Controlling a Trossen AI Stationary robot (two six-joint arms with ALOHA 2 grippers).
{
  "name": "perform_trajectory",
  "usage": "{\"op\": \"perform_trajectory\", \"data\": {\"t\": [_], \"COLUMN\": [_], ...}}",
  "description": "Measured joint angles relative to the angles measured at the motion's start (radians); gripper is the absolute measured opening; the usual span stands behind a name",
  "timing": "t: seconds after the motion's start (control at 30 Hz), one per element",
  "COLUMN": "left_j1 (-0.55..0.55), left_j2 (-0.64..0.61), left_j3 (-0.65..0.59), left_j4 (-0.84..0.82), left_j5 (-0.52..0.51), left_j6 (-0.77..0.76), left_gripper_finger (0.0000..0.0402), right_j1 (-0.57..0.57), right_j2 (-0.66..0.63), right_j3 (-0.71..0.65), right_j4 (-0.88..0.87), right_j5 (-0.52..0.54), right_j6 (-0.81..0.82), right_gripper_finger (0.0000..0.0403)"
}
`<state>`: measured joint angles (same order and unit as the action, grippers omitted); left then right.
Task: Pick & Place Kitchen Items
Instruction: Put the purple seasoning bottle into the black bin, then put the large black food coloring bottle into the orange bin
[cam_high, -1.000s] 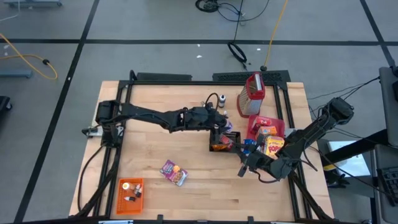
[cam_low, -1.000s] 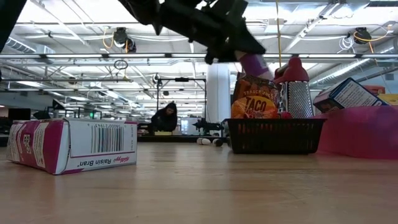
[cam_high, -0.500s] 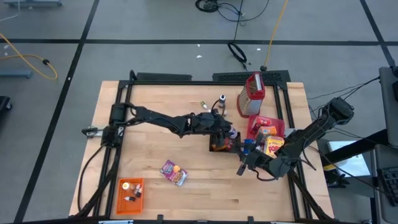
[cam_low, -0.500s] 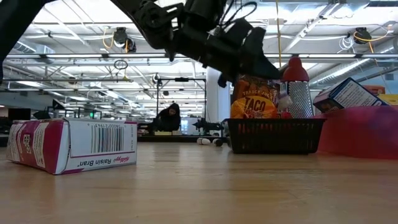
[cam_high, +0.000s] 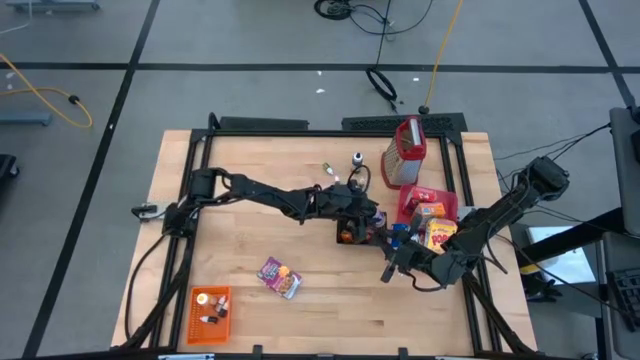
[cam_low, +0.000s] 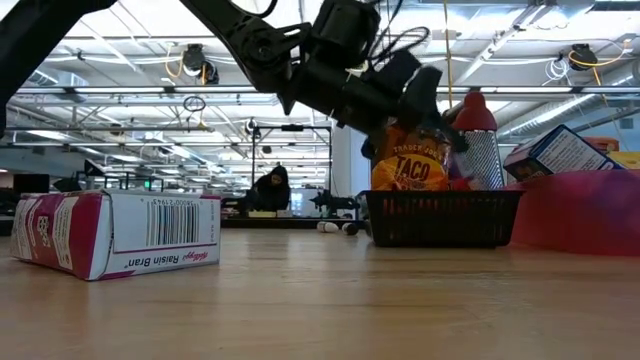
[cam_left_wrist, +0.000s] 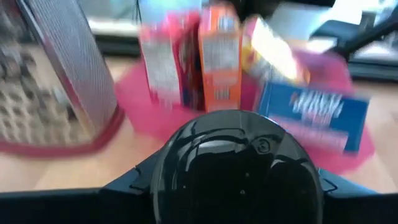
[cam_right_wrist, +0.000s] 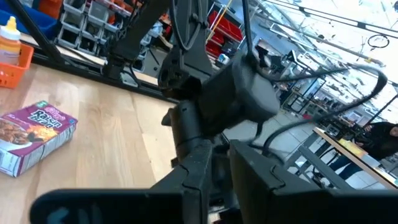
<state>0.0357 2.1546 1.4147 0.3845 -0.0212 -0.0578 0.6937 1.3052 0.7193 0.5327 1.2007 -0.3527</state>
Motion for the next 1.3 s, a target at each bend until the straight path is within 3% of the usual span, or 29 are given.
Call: {"op": "perform_trajectory", "data": {"t": [0.27, 0.77, 1.07, 1.3], "left_j1": [-0.002, -0.001, 0.010, 0.096], "left_j2": [0.003, -0.034, -0.162, -0.170], "left_j3": [-0.001, -0.001, 0.000, 0.000], "left_j4": [-0.031, 0.000, -0.091, -0.202], "left_j5": [0.021, 0.017, -0.196, -0.276], "left_j6": [-0.001, 0.049, 0.152, 0.095], "left_gripper_finger": [0.0227, 0.0329, 0.0333, 0.0333], "right_j1": [0.000, 0.000, 0.000, 0.000], "right_j2": [0.000, 0.000, 0.000, 0.000], "right_j3": [0.000, 0.000, 0.000, 0.000], "right_j4": [-0.007, -0.011, -0.014, -0.014], "right_j5": [0.000, 0.001, 0.002, 0.002], "right_j6": [0.000, 0.000, 0.000, 0.000], "right_gripper_finger": [0.0054, 0.0054, 0.0054, 0.0054]}}
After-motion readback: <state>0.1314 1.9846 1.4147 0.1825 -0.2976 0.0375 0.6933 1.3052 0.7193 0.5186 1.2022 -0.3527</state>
